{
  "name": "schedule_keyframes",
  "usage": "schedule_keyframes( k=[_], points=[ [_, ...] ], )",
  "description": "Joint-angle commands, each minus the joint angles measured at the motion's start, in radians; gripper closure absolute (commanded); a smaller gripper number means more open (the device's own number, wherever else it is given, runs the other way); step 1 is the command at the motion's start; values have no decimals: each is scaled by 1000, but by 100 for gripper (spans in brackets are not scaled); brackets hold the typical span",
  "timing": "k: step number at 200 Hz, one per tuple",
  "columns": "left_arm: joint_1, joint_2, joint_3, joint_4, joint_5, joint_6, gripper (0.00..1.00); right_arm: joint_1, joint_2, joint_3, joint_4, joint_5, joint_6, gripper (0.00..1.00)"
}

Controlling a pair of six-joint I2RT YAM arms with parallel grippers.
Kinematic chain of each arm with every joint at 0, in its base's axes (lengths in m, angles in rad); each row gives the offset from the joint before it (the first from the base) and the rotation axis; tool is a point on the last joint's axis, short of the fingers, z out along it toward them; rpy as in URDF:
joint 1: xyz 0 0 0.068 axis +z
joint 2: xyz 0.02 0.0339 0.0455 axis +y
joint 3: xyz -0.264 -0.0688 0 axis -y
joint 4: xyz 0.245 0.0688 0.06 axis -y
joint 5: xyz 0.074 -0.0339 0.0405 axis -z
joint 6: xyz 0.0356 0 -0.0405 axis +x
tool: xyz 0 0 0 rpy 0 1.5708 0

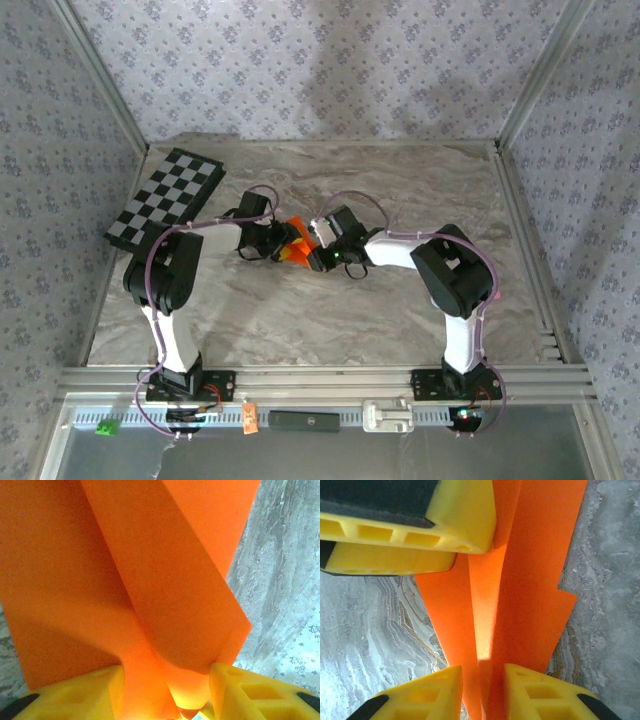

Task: Fold a paper plane with a square sheet of paper (pick it up from the middle)
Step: Fourth fold the wing at the center of the table.

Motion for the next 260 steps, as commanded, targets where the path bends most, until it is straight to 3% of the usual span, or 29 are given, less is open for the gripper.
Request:
schedule_keyframes(
  k=[1, 96, 172, 203, 224, 260],
  points=[
    [-8, 52, -15, -123, -38, -9, 51, 4, 17, 21, 12, 29, -14, 73],
    [-7, 44, -11, -122, -29, -8, 50, -7, 24, 8, 26, -17, 7, 89],
    [34, -85, 74, -103, 41, 120, 34, -61, 46, 1, 18, -198, 70, 95],
    [37, -150, 21, -33, 17, 130, 33, -86, 58, -8, 41, -280, 133, 95],
    [36, -166, -54, 86, 30, 96, 36, -98, 67, -13, 52, -314, 163, 95],
    [12, -145, -97, 211, 66, 68, 51, -106, 79, -17, 63, -330, 188, 95]
  ],
)
